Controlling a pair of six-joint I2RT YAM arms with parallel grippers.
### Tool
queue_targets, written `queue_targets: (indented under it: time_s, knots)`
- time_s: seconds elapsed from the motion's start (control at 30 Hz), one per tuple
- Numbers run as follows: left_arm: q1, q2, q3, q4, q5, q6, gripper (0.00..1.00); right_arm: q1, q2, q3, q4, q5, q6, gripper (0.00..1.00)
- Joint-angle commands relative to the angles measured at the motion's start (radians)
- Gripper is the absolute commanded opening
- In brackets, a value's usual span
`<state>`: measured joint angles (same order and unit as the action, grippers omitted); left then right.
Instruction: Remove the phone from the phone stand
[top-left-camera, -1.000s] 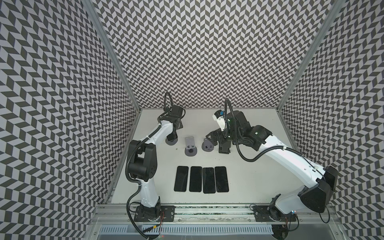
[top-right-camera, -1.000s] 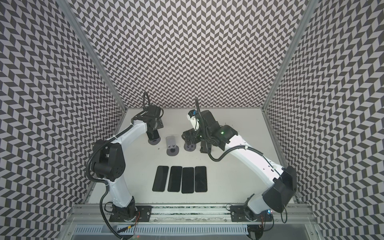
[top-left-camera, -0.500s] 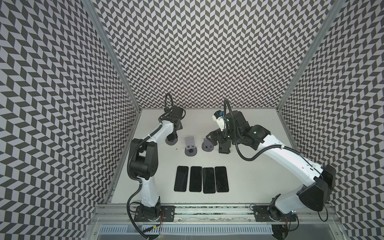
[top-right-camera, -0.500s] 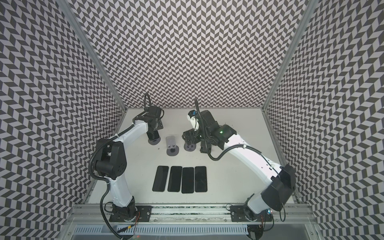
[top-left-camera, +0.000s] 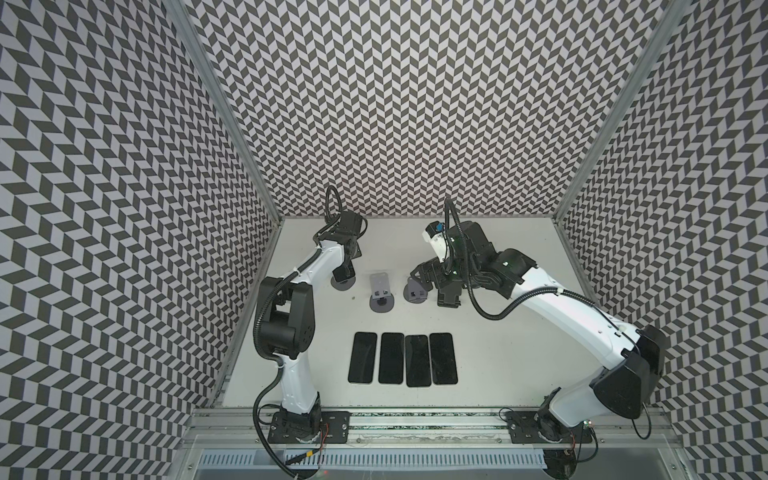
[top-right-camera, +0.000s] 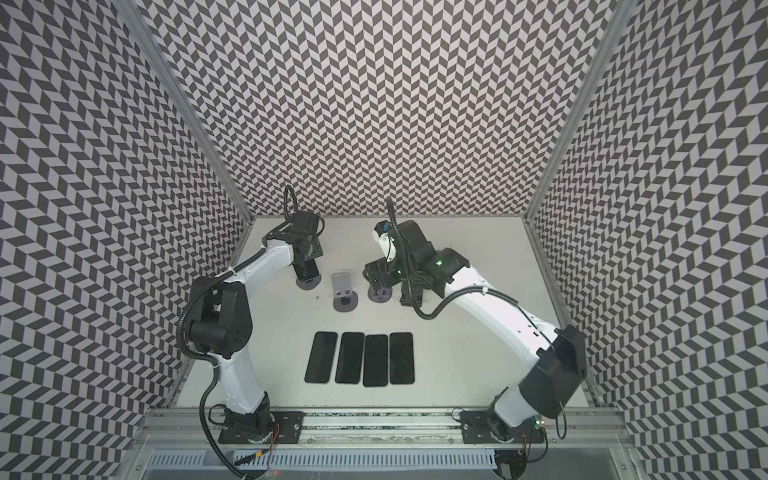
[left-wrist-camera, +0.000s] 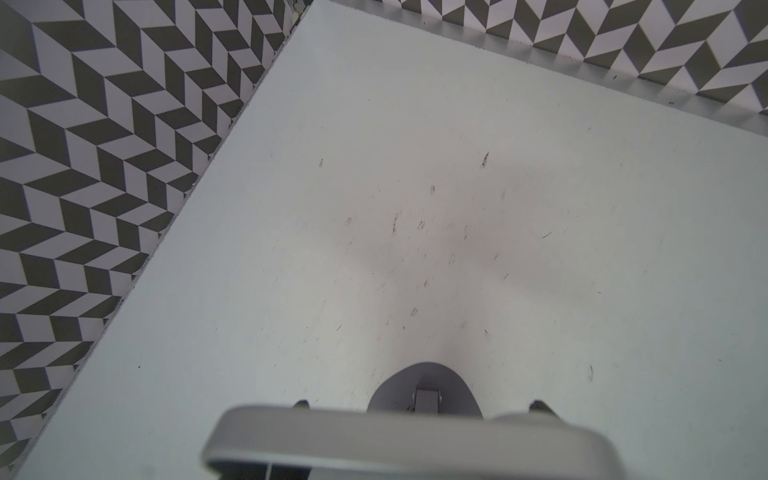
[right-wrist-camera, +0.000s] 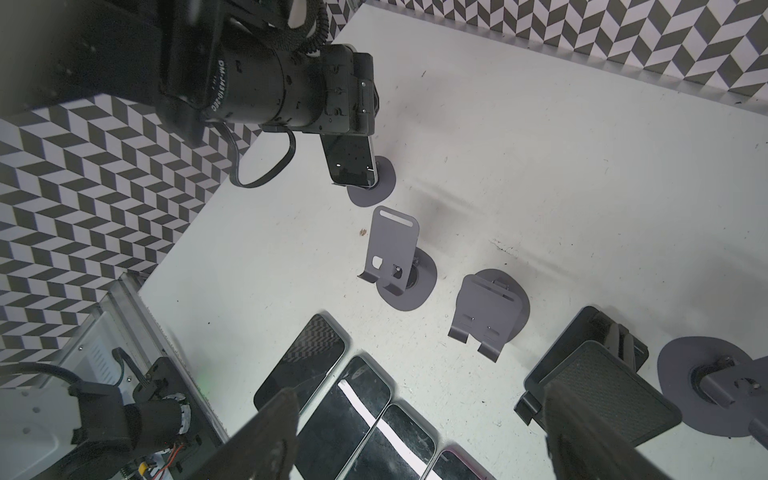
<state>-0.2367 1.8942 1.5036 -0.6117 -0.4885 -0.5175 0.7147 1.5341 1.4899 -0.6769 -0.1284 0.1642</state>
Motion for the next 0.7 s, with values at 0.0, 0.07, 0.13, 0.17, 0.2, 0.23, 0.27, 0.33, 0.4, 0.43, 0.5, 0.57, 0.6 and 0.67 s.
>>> queue_targets:
  time_s: [0.0,0.07,0.13,0.17,0.2,0.23,0.27,0.33,0.4,0.43,0.5,0.57,0.6,0.67]
  knots:
    - [0.005,-0.026,-0.015,0.023,0.002,-0.015,0.8,-0.004,0.007,0.029,0.02,-0.008,-0.006,0.9]
    - [0.005,-0.026,-0.017,0.025,0.005,-0.016,0.79,-0.004,0.003,0.027,0.021,-0.005,-0.008,0.9]
    - [0.005,-0.024,-0.017,0.024,0.007,-0.02,0.78,-0.004,0.0,0.026,0.019,-0.002,-0.009,0.9]
    - [0.005,-0.024,-0.019,0.025,0.008,-0.022,0.78,-0.003,-0.003,0.024,0.02,-0.001,-0.011,0.9]
    - [0.005,-0.024,-0.019,0.024,0.008,-0.022,0.77,-0.003,-0.004,0.024,0.02,0.001,-0.011,0.9]
    - [0.005,-0.025,-0.02,0.025,0.01,-0.022,0.77,-0.004,-0.004,0.022,0.02,0.002,-0.009,0.9]
    - [0.005,-0.025,-0.02,0.025,0.012,-0.023,0.76,-0.004,-0.005,0.02,0.02,0.002,-0.011,0.9]
    - [0.006,-0.027,-0.02,0.025,0.016,-0.027,0.75,-0.004,-0.006,0.02,0.021,0.002,-0.011,0.9]
    - [0.005,-0.029,-0.022,0.024,0.02,-0.027,0.74,-0.004,-0.006,0.018,0.021,0.0,-0.011,0.9]
    - [0.005,-0.031,-0.022,0.026,0.021,-0.028,0.73,-0.004,-0.006,0.019,0.022,0.0,-0.01,0.9]
    - [0.006,-0.036,-0.025,0.027,0.021,-0.028,0.73,-0.004,-0.007,0.019,0.022,-0.001,-0.009,0.9]
    - [0.005,-0.045,-0.031,0.031,0.021,-0.026,0.72,-0.004,-0.008,0.018,0.022,-0.002,-0.008,0.9]
    - [0.005,-0.048,-0.034,0.033,0.021,-0.026,0.72,-0.004,-0.011,0.016,0.023,-0.002,-0.007,0.9]
    - [0.005,-0.053,-0.038,0.038,0.024,-0.026,0.72,-0.004,-0.012,0.016,0.022,-0.002,-0.006,0.9]
